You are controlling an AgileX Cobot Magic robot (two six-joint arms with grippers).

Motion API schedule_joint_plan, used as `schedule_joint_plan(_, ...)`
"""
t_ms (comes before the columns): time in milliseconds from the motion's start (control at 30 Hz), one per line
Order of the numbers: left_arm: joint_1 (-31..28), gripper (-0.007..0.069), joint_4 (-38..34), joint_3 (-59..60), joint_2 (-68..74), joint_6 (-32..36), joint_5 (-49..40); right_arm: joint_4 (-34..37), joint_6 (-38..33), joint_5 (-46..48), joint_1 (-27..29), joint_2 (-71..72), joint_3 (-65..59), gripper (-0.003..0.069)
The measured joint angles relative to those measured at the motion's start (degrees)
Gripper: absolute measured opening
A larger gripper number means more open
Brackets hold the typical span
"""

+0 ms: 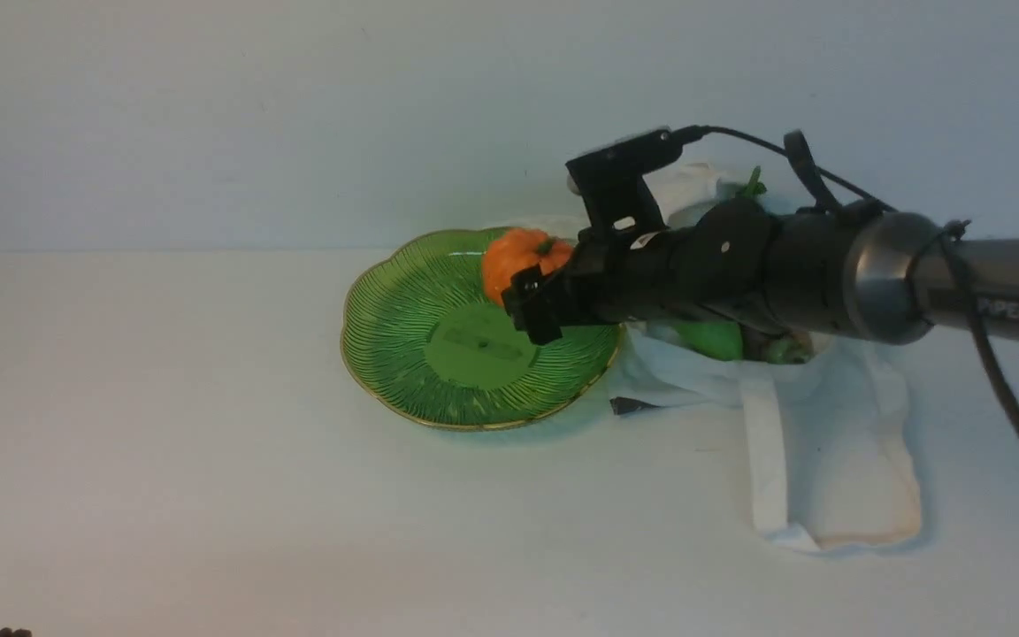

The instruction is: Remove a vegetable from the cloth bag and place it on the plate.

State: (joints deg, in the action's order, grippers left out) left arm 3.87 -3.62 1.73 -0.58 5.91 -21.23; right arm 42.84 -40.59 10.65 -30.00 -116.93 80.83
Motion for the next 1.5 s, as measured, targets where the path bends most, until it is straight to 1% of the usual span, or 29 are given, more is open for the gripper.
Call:
schedule_joint_plan(200, 0.0, -0.0005, 0.0, 0.0, 0.0, 0.0, 0.0, 0.0, 0.0, 1.6, 0.0, 1.1, 0.0, 0.0691)
schedule_joint_plan(367, 0.0, -0.0005, 0.0, 0.0, 0.0, 0.0, 0.0, 0.0, 0.1, 9.2, 0.9, 8.7, 0.0, 0.0690)
schedule_joint_plan(433, 0.0, -0.0005, 0.0, 0.0, 0.0, 0.0, 0.0, -0.1, 0.1, 13.5, 2.0, 13.8, 0.0, 0.0678)
schedule_joint_plan(533, 0.0, -0.0005, 0.0, 0.0, 0.0, 0.0, 0.0, -0.7, 0.1, 19.7, 4.3, 21.8, 0.0, 0.0627)
schedule_joint_plan(567, 0.0, -0.0005, 0.0, 0.0, 0.0, 0.0, 0.0, -0.9, 0.1, 20.2, 4.4, 22.4, 0.0, 0.0622)
schedule_joint_plan(600, 0.0, -0.0005, 0.0, 0.0, 0.0, 0.0, 0.0, -1.8, 0.2, 24.2, 6.0, 28.0, 0.0, 0.0571)
schedule_joint_plan(633, 0.0, -0.0005, 0.0, 0.0, 0.0, 0.0, 0.0, -2.4, 0.2, 25.1, 6.4, 29.3, 0.0, 0.0557)
schedule_joint_plan(700, 0.0, -0.0005, 0.0, 0.0, 0.0, 0.0, 0.0, -4.0, 0.8, 29.2, 8.0, 34.9, 0.0, 0.0490)
schedule_joint_plan(767, 0.0, -0.0005, 0.0, 0.0, 0.0, 0.0, 0.0, -7.3, 3.0, 34.8, 10.4, 42.9, 0.0, 0.0375)
schedule_joint_plan(800, 0.0, -0.0005, 0.0, 0.0, 0.0, 0.0, 0.0, -8.2, 4.1, 36.5, 11.1, 45.3, 0.0, 0.0336)
schedule_joint_plan(833, 0.0, -0.0005, 0.0, 0.0, 0.0, 0.0, 0.0, -10.7, 6.0, 39.0, 12.2, 48.9, 0.0, 0.0276)
schedule_joint_plan(900, 0.0, -0.0005, 0.0, 0.0, 0.0, 0.0, 0.0, -14.6, 9.7, 42.7, 13.5, 54.3, 0.0, 0.0188)
schedule_joint_plan(933, 0.0, -0.0005, 0.0, 0.0, 0.0, 0.0, 0.0, -15.5, 10.1, 43.5, 13.8, 55.5, 0.0, 0.0168)
schedule_joint_plan(967, 0.0, -0.0005, 0.0, 0.0, 0.0, 0.0, 0.0, -17.3, 11.8, 45.1, 14.2, 58.0, 0.0, 0.0132)
schedule_joint_plan(1000, 0.0, -0.0005, 0.0, 0.0, 0.0, 0.0, 0.0, -20.2, 14.2, 47.4, 14.5, 61.6, 0.0, 0.0078)
schedule_joint_plan(1067, 0.0, -0.0005, 0.0, 0.0, 0.0, 0.0, 0.0, -24.8, 18.8, 50.4, 14.6, 69.2, -0.6, 0.0015)
schedule_joint_plan(1133, 0.0, -0.0005, 0.0, 0.0, 0.0, 0.0, 0.0, -26.6, 21.1, 50.8, 14.7, 73.3, -1.9, -0.0001)
schedule_joint_plan(1167, 0.0, -0.0005, 0.0, 0.0, 0.0, 0.0, 0.0, -27.7, 22.1, 50.8, 14.7, 77.0, -2.9, -0.0008)
schedule_joint_plan(1233, 0.0, -0.0005, 0.0, 0.0, 0.0, 0.0, 0.0, -29.6, 24.9, 48.6, 14.7, 87.8, -8.9, -0.0013)
schedule_joint_plan(1267, 0.0, -0.0005, 0.0, 0.0, 0.0, 0.0, 0.0, -29.5, 25.6, 45.9, 14.7, 93.1, -13.1, -0.0014)
schedule_joint_plan(1300, 0.0, -0.0005, 0.0, 0.0, 0.0, 0.0, 0.0, -28.4, 25.9, 40.4, 14.7, 101.0, -21.0, -0.0014)
schedule_joint_plan(1333, 0.0, -0.0005, 0.0, 0.0, 0.0, 0.0, 0.0, -27.6, 25.9, 38.4, 14.7, 103.4, -23.9, -0.0014)
schedule_joint_plan(1400, 0.0, -0.0005, 0.0, 0.0, 0.0, 0.0, 0.0, -25.3, 25.4, 31.8, 14.7, 110.1, -34.0, -0.0015)
schedule_joint_plan(1433, 0.0, -0.0005, 0.0, 0.0, 0.0, 0.0, 0.0, -25.1, 25.3, 30.6, 14.7, 111.2, -36.0, -0.0015)
schedule_joint_plan(1467, 0.0, -0.0005, 0.0, 0.0, 0.0, 0.0, 0.0, -23.4, 24.4, 26.6, 14.7, 114.1, -42.7, -0.0015)
schedule_joint_plan(1500, 0.0, -0.0005, 0.0, 0.0, 0.0, 0.0, 0.0, -22.4, 23.8, 24.9, 14.7, 115.1, -45.4, -0.0015)
